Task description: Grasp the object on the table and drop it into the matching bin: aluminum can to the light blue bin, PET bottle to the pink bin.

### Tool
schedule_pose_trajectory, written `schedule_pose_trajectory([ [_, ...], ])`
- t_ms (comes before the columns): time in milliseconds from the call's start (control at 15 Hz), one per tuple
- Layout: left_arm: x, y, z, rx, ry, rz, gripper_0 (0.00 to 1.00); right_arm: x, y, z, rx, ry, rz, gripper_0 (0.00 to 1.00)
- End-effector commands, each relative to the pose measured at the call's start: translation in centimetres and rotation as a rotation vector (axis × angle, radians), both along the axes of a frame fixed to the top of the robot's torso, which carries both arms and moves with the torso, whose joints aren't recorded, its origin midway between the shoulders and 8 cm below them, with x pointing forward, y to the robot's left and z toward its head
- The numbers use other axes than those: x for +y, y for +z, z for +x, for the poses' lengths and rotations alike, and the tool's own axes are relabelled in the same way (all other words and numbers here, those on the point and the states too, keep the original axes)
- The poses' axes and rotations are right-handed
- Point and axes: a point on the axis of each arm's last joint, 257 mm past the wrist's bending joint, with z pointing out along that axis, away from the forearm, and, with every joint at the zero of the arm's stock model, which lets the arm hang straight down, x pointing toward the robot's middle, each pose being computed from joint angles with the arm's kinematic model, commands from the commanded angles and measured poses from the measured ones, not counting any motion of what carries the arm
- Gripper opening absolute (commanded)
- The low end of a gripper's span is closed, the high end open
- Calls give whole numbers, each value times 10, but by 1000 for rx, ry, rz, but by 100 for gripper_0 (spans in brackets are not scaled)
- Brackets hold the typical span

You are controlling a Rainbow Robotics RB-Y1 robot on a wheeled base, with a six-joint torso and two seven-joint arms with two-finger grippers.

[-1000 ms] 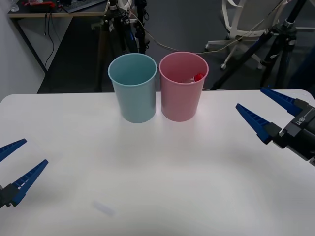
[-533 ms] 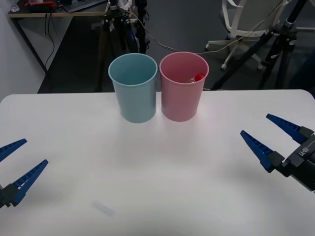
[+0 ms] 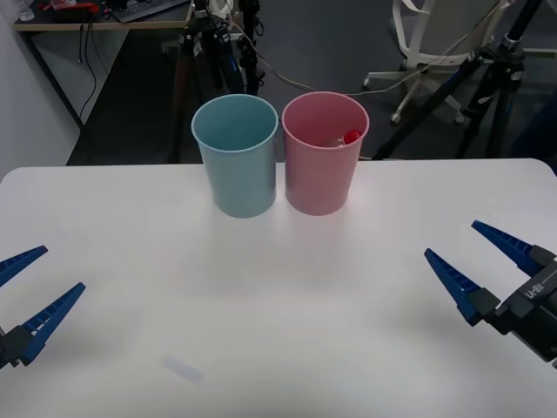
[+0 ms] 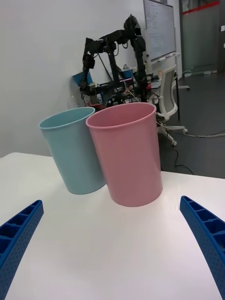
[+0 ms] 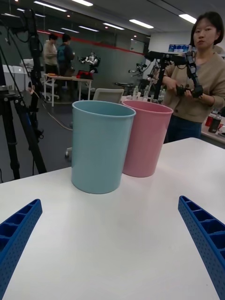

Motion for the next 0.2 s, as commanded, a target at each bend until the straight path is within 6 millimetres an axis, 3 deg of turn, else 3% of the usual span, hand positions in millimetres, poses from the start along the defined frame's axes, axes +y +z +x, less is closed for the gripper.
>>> schedule_pose_trajectory([
  [67, 0, 0, 0, 0, 0, 0, 100, 2, -1, -2, 2, 8, -2, 100],
  [200, 0, 0, 0, 0, 0, 0, 100, 1, -1, -2, 2, 8, -6, 100],
])
